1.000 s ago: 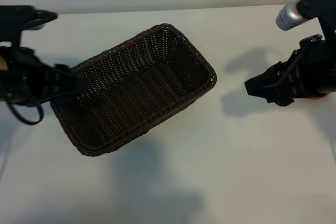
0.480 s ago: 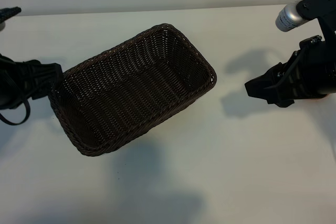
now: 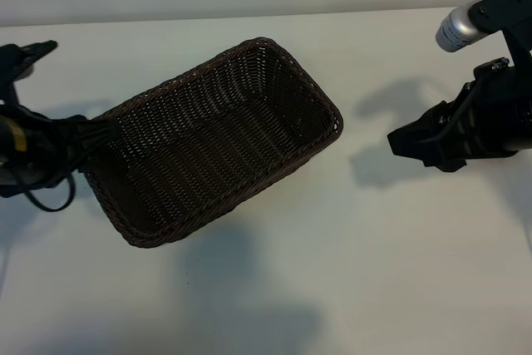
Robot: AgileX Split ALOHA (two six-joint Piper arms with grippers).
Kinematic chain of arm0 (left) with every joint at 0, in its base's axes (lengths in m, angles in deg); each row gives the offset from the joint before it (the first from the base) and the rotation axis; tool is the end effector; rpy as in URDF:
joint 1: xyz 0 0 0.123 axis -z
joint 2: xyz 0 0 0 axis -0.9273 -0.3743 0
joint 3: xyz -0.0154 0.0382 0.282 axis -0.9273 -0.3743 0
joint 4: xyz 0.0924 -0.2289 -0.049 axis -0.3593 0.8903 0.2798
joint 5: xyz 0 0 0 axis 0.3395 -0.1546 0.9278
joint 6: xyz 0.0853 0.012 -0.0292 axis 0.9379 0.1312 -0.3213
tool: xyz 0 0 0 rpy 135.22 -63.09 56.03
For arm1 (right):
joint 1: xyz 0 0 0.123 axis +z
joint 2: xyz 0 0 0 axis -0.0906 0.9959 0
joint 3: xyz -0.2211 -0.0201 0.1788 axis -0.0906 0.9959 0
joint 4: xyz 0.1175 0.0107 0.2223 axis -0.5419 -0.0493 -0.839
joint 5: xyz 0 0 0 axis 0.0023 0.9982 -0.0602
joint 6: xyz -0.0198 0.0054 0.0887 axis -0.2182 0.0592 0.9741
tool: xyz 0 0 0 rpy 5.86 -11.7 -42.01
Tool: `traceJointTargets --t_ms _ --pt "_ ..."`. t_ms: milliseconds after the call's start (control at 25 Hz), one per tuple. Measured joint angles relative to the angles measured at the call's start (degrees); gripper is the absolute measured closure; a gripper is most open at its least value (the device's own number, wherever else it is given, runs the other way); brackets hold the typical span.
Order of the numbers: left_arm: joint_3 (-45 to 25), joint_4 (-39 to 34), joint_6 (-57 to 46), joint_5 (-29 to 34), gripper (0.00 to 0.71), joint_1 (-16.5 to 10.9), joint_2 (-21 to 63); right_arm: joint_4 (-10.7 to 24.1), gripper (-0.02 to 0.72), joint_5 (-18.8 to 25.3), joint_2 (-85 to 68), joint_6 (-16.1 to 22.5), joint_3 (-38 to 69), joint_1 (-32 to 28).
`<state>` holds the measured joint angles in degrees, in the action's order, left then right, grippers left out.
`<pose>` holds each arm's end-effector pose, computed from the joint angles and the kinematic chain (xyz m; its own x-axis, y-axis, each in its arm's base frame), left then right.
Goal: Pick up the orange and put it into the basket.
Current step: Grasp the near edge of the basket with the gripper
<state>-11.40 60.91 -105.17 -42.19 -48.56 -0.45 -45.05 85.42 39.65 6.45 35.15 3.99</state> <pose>0.2315 -0.0700 0.2308 -0.8063 -0.3038 -0.5076 -0.2201 0.9505 -0.2193 0.2321 0.0747 0.2820 -0.7401 -0.1791 -0.6482 -0.4443 0.8538 0.2713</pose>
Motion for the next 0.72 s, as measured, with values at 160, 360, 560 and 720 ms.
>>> traceJointTargets --t_ms 160,360,560,720 --pt "0.0 1.1 -0.2 -1.9 0.127 0.0 -3.5 0.0 0.110 0.0 0.0 0.0 0.0 0.0" --pt "0.0 3.3 -0.5 -2.8 0.127 0.0 -4.7 0.0 0.110 0.2 0.0 0.0 0.0 0.0" --pt "0.0 3.9 -1.0 -2.9 0.127 0.0 -5.0 0.0 0.110 0.5 0.0 0.0 0.0 0.0" --pt "-1.2 4.0 -1.7 -3.7 0.127 0.0 -6.3 0.2 0.110 1.5 0.0 0.0 0.0 0.0"
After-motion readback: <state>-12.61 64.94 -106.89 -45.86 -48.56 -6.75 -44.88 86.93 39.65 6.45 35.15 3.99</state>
